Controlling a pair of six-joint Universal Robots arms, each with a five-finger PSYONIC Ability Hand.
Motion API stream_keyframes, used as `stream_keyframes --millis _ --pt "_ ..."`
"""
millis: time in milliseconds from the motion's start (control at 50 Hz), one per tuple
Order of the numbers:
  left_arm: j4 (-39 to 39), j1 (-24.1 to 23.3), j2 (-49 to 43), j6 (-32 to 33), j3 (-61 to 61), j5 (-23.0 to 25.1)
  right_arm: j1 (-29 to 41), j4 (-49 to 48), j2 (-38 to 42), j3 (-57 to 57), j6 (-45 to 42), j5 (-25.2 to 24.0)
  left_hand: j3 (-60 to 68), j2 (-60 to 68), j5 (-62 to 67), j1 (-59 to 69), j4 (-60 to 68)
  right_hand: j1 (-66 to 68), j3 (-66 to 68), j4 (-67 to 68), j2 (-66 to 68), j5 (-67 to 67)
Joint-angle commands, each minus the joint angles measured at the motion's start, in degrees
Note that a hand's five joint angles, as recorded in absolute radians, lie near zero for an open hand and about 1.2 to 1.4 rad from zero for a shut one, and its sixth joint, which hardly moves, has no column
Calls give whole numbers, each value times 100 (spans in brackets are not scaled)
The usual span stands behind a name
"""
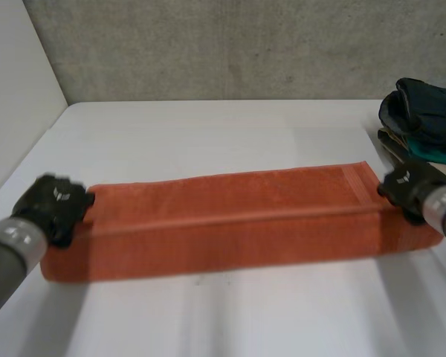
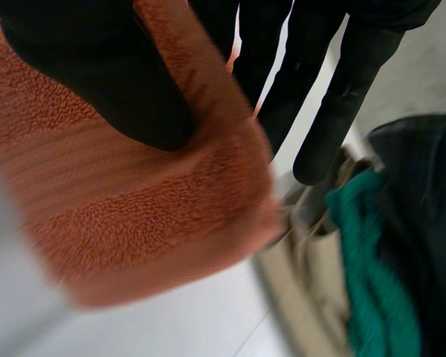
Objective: Fold the laundry.
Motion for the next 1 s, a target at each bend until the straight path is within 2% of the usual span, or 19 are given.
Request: stream_keyframes --millis 20,80,180,320,340,360,380,400,420,440,520,660,740,860,880,1000 --pt "1469 -341 -1611 -376 1165 -192 475 -1216 1162 -992 519 50 1155 1134 1504 1367 1107 1552 1170 1128 1226 1119" --pt "1541 -385 -2123 -385 1650 -464 546 -1620 1619 -1466 546 94 1155 1134 1504 1367 1107 1552 1170 1128 1226 1119" --pt "1515 -648 -3151 -394 2844 -1176 598 -2218 2287 -2126 554 165 1155 1134 1504 1367 1107 1552 1170 1128 1226 1119" --pt "1515 -728 -3812 -429 3726 -1371 677 -2763 3315 -3196 554 112 1155 1134 1504 1367 1107 1552 1170 1128 1226 1119" --pt "1524 -737 -3830 -429 3778 -1362 678 -2790 3438 -3338 572 121 1155 1134 1504 1367 1107 1008 626 585 682 575" --pt "1524 -763 -3873 -429 3866 -1353 686 -2808 3535 -3400 589 112 -2773 -2794 -2423 -2561 -2821 -846 -1228 -1269 -1172 -1279" --pt "1532 -789 -3900 -412 3893 -1362 713 -2834 3676 -3488 598 51 -5843 -5864 -5494 -5631 -5891 -5448 -5830 -5872 -5774 -5881" --pt "1533 -833 -3926 -420 3928 -1362 739 -2843 3729 -3498 590 24 -5845 -5866 -5496 -5633 -5893 -5448 -5830 -5872 -5774 -5881" --pt "1533 -886 -3935 -420 3954 -1344 757 -2852 3730 -3498 633 7 -4826 -4847 -4476 -4614 -4874 -5448 -5830 -5872 -5774 -5881" --pt "1533 -982 -3944 -429 3989 -1344 757 -2861 3721 -3498 660 -11 -5845 -5866 -5496 -5633 -5893 -5448 -5830 -5872 -5774 -5881" --pt "1524 -1158 -3865 -446 3929 -1370 801 -2800 3441 -3323 1098 42 -5845 -5866 -5496 -5633 -5893 -5448 -5830 -5872 -5774 -5881" --pt "1401 -1132 -2900 -823 3219 -1362 695 -2238 1824 -2101 2373 -99 -5845 -5866 -5496 -5633 -5893 -5448 -5830 -5872 -5774 -5881" --pt "1392 -1141 -2321 -1201 2621 -1309 354 -1081 1069 -1548 2724 -537 -5845 -5866 -5496 -5633 -5893 -5448 -5830 -5872 -5774 -5881" --pt "1541 -1115 -1713 -1492 1680 -1274 -236 195 961 -1275 2638 -915 -5845 -5866 -5496 -5633 -5893 -5430 -5812 -5854 -5756 -5863" --pt "1559 -1115 -1686 -1492 1626 -1274 -271 294 961 -1248 2629 -925 -5845 -5866 -5496 -5633 -5893 -5057 -5439 -5480 -5383 -5490" --pt "1787 -1115 -1668 -1510 1309 -1274 -421 146 1330 -1186 2585 -969 -5845 -5866 -5496 -5633 -5893 -3877 -4259 -4300 -4203 -4310"
